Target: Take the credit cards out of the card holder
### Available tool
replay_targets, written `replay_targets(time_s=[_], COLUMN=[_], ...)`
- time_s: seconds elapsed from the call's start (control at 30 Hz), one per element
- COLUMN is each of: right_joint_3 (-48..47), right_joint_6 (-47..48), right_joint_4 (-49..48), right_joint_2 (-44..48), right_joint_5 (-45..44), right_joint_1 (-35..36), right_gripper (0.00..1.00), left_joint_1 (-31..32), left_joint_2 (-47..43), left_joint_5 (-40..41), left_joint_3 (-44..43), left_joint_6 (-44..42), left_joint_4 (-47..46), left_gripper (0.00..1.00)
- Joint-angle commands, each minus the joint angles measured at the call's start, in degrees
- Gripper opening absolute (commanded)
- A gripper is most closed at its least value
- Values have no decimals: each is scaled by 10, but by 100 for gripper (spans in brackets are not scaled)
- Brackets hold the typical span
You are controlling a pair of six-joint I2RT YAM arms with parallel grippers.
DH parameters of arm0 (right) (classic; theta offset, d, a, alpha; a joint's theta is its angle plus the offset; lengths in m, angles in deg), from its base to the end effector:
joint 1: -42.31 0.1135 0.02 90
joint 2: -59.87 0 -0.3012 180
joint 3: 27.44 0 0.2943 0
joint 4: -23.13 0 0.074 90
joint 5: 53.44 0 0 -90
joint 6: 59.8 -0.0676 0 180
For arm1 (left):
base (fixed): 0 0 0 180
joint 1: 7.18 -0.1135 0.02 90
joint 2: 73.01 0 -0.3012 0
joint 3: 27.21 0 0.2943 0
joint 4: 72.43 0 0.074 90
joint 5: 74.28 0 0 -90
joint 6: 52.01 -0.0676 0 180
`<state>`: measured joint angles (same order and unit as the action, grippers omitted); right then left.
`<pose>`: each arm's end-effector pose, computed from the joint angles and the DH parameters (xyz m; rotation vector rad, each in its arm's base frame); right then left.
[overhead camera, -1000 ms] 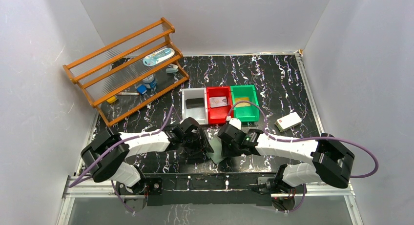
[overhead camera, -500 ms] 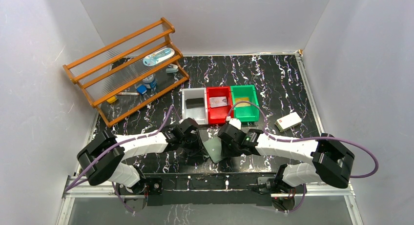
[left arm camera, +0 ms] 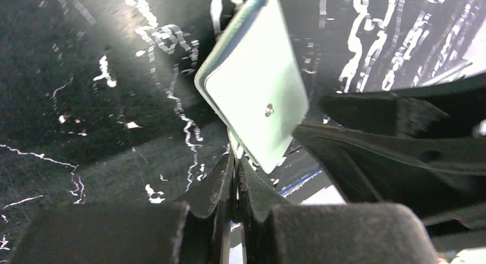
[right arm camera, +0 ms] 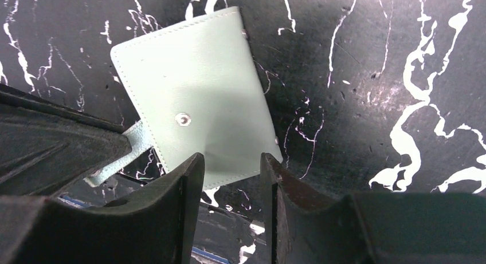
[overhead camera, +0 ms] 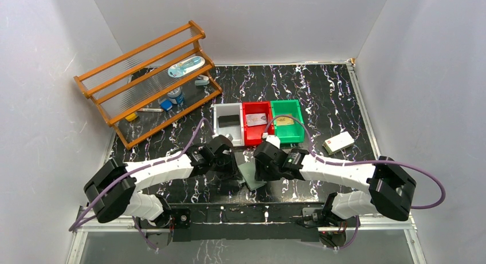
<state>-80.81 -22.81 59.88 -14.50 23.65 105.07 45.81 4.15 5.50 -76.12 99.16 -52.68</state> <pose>0.1454 0.2494 0.1798 -0.1370 2.6128 0.4830 0.1748 -0.2518 0.1634 -0.1005 2.7104 -1.0052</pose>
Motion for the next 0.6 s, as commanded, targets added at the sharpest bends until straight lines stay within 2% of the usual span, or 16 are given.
replay_targets(time_s=[0.0, 0.17, 0.3, 0.43, 0.57], right_joint_3=[-45, -62, -52, -33, -8], right_joint_6=[19, 7, -26, -63, -94], right_joint_4=[-10, 9, 17, 33, 48], right_joint_2=[11, 21, 48, 95, 150], right_joint_5=[-9, -49, -84, -133, -171], right_joint_1=[1, -5, -14, -21, -24], right_gripper=[50, 53, 54, 56, 61], left_joint_1=[1, 1, 1, 1, 1], left_joint_2=[-39, -43, -33, -4, 5], left_joint_5=[13, 20, -13, -51, -39], left_joint_3=[-74, -136, -170, -207, -230], left_joint_6=[-104, -178, -220, -236, -230], left_joint_4=[52, 110, 119, 128, 149], left_gripper=[3, 0, 0, 0, 0])
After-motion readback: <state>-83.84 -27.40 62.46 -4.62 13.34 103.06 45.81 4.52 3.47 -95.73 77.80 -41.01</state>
